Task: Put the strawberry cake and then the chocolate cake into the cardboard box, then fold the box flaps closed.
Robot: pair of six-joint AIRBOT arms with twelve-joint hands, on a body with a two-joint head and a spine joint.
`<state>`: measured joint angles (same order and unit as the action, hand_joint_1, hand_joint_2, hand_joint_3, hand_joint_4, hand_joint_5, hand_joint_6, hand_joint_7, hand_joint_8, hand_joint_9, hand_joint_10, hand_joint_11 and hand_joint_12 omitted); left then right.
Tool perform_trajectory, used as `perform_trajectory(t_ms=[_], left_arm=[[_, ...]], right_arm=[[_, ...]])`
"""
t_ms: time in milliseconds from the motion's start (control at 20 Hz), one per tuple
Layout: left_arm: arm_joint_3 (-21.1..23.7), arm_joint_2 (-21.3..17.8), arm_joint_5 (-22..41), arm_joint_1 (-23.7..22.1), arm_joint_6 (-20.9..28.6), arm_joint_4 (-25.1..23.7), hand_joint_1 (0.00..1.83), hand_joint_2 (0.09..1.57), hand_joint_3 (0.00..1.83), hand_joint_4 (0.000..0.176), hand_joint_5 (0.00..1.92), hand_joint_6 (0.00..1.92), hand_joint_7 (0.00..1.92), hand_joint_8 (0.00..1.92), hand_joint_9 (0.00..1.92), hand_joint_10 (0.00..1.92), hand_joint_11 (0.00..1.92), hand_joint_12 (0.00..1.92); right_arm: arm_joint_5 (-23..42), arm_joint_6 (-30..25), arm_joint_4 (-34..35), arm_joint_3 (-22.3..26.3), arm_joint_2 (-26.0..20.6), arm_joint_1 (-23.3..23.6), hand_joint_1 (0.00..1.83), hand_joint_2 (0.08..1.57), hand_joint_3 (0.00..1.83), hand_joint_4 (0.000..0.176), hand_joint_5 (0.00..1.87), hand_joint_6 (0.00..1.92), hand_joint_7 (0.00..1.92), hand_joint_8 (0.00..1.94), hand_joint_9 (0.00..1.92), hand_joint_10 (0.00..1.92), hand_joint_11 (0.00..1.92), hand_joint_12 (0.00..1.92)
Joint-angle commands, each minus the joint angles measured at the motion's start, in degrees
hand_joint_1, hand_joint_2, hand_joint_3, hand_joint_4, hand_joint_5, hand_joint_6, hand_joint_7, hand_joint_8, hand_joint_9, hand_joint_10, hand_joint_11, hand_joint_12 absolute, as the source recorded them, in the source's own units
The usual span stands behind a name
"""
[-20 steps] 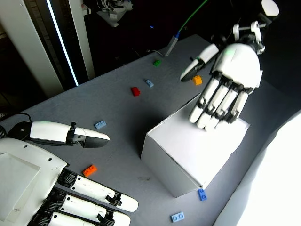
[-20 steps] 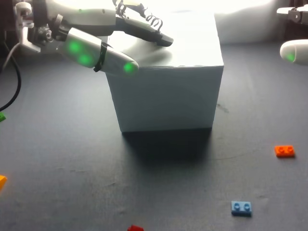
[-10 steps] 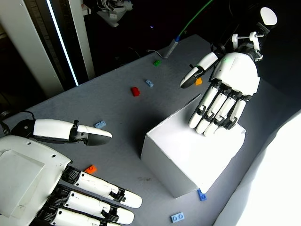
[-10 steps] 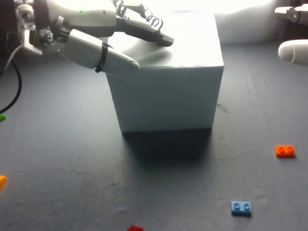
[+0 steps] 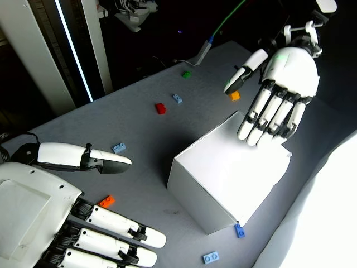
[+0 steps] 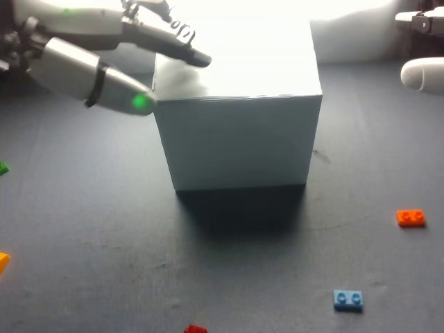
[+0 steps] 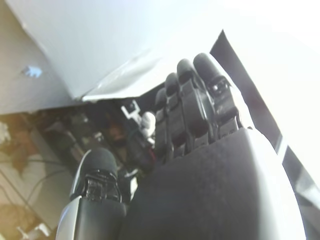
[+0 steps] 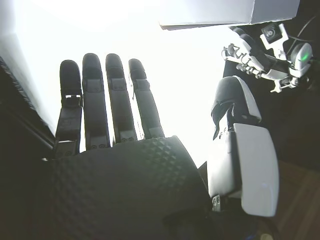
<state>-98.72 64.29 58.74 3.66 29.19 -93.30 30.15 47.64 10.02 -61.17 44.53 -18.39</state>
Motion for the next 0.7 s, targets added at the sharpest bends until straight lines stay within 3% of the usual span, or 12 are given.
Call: perform_trajectory(t_ms=[0,400,500,650], left_arm=[[0.7,-1.62,0.68,-1.54,0.5,5.19,0.0,1.28,0.0,0.0,0.26,0.0,0.36,0.0,0.37,0.0,0.0,1.08],[7.59,-11.93,1.33,-3.48,2.62,-0.84,0.0,1.29,0.0,0.0,0.32,0.01,0.42,0.01,0.42,0.01,0.0,1.18],[9.82,-15.02,1.8,-2.45,3.07,-1.83,0.0,1.29,0.0,0.0,0.31,0.0,0.41,0.0,0.43,0.01,0.0,1.13],[13.76,-18.96,1.94,-0.76,3.31,-3.08,0.0,1.3,0.0,0.0,0.3,0.0,0.41,0.0,0.46,0.02,0.0,1.23]], right_arm=[[7.42,-0.39,0.42,-0.08,-0.8,0.37,0.0,1.15,0.0,0.0,0.33,0.01,0.35,0.01,0.37,0.01,0.0,0.94],[7.45,-0.32,0.4,-0.09,-0.89,0.24,0.0,1.17,0.0,0.0,0.29,0.0,0.33,0.0,0.36,0.0,0.0,0.91],[7.45,-0.32,0.31,-0.08,-0.88,0.23,0.0,1.15,0.0,0.0,0.29,0.0,0.35,0.0,0.38,0.01,0.0,0.95],[7.45,-0.39,0.31,-0.07,-0.88,0.24,0.0,1.13,0.0,0.0,0.3,0.0,0.38,0.01,0.4,0.01,0.0,0.98]])
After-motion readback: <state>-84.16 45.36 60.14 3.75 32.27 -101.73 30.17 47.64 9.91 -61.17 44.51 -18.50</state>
